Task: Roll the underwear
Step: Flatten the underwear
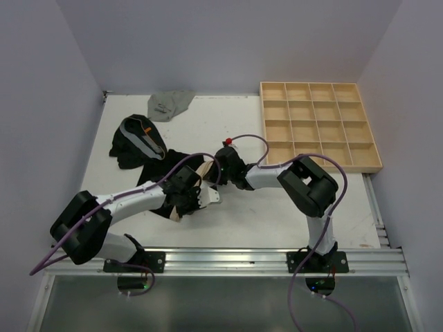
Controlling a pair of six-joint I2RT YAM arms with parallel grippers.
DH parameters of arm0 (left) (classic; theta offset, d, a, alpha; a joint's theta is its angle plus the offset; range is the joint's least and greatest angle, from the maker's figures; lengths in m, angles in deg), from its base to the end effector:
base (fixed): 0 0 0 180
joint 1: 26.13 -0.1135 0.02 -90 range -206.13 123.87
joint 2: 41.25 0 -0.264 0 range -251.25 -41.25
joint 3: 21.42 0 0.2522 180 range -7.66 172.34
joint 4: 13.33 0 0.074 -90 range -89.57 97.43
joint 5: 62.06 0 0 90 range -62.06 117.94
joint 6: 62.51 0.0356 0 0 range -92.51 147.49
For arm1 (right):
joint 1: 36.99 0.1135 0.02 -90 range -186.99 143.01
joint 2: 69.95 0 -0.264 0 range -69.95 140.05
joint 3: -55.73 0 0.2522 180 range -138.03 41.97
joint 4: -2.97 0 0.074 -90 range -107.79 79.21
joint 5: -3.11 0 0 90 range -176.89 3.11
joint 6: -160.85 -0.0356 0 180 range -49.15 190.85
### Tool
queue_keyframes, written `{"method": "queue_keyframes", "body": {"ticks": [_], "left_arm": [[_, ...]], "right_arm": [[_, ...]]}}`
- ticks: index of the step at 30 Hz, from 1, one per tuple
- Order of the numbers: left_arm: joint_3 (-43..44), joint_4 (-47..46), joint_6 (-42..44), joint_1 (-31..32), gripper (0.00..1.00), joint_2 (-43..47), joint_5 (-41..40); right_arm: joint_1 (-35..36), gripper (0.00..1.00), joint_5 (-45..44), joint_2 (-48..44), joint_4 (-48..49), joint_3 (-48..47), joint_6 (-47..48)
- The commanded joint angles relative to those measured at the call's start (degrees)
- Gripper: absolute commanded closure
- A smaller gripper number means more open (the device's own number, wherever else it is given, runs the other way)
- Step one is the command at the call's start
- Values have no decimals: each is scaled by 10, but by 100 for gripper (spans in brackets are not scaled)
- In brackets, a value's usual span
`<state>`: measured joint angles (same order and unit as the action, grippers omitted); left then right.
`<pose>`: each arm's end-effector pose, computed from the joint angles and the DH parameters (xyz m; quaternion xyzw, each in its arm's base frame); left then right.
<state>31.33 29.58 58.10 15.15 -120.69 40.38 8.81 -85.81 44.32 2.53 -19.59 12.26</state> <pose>0.1714 -0.1607 0.1578 0.5899 0.7808 -0.1225 0.1654 0.2849 0.2939 0.1261 0.0967 0.8988 0.3429 0.2553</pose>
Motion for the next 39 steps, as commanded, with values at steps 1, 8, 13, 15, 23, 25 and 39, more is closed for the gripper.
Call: {"method": "queue_keyframes", "body": {"ticks": [1,8,13,15,23,25,39], "left_arm": [[21,-13,-12,1,81,29,-22],[40,6,-34,-2,49,100,-102],[38,7,-47,-15,48,80,-122],[43,2,-54,-30,48,60,-115],[81,3,-66,-117,48,26,-63],[86,4,-67,-119,47,27,-59],[79,-8,-71,-118,41,22,-50]], "right_arm": [[-15,95,-21,2,-62,15,27],[-13,94,-13,-62,-22,90,7],[-12,93,-20,-119,15,123,-6],[-11,93,-17,-121,35,122,-9],[5,100,21,-67,90,81,-42],[10,100,29,-54,113,78,-56],[37,100,27,15,145,54,-93]]}}
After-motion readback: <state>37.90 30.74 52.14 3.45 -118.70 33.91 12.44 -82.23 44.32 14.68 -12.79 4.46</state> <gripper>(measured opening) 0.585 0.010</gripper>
